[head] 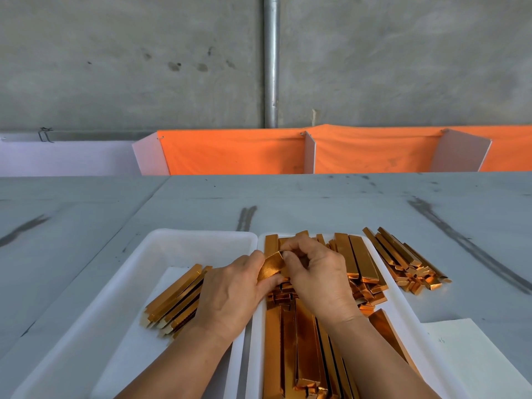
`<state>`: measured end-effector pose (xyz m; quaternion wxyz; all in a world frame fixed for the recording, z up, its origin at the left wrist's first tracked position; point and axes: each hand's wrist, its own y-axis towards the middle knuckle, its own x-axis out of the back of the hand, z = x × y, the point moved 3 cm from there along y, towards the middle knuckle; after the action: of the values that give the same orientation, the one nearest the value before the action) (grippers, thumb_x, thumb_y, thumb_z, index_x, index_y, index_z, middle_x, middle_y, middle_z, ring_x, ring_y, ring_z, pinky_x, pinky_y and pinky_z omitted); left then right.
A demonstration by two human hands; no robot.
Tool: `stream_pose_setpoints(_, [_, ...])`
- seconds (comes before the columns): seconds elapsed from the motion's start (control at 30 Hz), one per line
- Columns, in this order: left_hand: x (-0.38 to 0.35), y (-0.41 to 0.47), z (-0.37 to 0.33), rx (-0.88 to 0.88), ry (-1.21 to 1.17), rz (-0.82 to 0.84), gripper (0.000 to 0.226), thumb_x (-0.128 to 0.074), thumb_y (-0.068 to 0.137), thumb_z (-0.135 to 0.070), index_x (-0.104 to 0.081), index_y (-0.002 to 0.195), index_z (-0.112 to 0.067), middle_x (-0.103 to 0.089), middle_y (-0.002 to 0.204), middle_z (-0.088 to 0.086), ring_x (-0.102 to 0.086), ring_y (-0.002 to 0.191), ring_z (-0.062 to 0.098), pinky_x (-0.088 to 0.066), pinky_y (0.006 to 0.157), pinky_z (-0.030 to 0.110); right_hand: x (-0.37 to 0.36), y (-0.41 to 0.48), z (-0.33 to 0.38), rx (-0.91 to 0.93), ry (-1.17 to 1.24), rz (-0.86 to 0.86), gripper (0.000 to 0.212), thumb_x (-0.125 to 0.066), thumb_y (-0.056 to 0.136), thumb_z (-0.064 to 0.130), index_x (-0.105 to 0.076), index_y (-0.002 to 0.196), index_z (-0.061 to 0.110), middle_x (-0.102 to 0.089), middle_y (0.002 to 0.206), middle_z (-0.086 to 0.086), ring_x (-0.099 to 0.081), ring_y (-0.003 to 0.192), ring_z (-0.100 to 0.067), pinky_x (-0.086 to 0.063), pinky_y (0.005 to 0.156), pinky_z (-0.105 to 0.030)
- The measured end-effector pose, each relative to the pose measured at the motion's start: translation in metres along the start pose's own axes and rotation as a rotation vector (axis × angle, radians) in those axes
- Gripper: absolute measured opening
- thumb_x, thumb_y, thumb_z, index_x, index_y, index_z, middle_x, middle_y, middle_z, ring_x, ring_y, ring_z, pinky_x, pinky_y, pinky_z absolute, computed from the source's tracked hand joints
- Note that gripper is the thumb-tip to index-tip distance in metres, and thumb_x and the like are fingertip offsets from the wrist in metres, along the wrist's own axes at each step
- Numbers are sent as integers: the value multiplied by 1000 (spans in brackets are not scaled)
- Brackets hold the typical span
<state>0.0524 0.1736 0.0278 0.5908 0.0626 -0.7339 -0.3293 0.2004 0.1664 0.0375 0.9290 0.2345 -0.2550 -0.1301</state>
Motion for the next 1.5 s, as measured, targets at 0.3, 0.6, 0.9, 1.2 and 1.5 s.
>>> stream_pose_setpoints(0.3, [-3, 0, 2, 11, 3, 13, 66, -8, 77, -75, -47, 98, -26, -49, 74, -12, -56, 63, 8, -36, 54, 21, -2, -3, 1, -79, 80, 80, 15, -64, 92, 10, -70, 87, 23, -66, 75, 7, -63, 72, 0, -48, 58, -10])
stream_pose_setpoints(0.6, [1, 0, 0, 16, 14, -2, 63, -15, 80, -73, -51, 96, -24, -43, 67, -14, -47, 54, 7, -30, 50, 20, -1, -2, 1, -75, 69, 71, 14, -66, 92, 12, -73, 92, 24, -67, 87, 10, -61, 82, 4, -48, 65, -8])
stream_pose_setpoints(0.9, [-1, -1, -1, -11, -2, 38, 49, -27, 88, -68, -48, 100, -25, -55, 75, -10, -56, 61, 9, -37, 50, 21, -4, -4, 4, -51, 0, 59, 4, -70, 91, 24, -66, 89, 24, -64, 77, 8, -59, 68, 0, -47, 58, -13])
stream_pose_setpoints(1.2, [-1, -1, 0, -10, 0, 31, 49, -33, 89, -69, -50, 104, -26, -59, 78, -10, -59, 65, 8, -40, 53, 21, -4, -2, 0, -122, 96, 75, 8, -69, 92, 19, -71, 85, 22, -66, 75, 6, -61, 67, -1, -48, 56, -13])
stream_pose_setpoints(1.5, [0, -1, -1, -16, 4, 19, 51, -31, 85, -69, -53, 96, -25, -60, 71, -10, -59, 57, 9, -30, 49, 21, -3, -2, 0, -167, 151, 75, 15, -70, 91, 19, -70, 78, 26, -66, 68, 5, -59, 56, -1, -47, 52, -13])
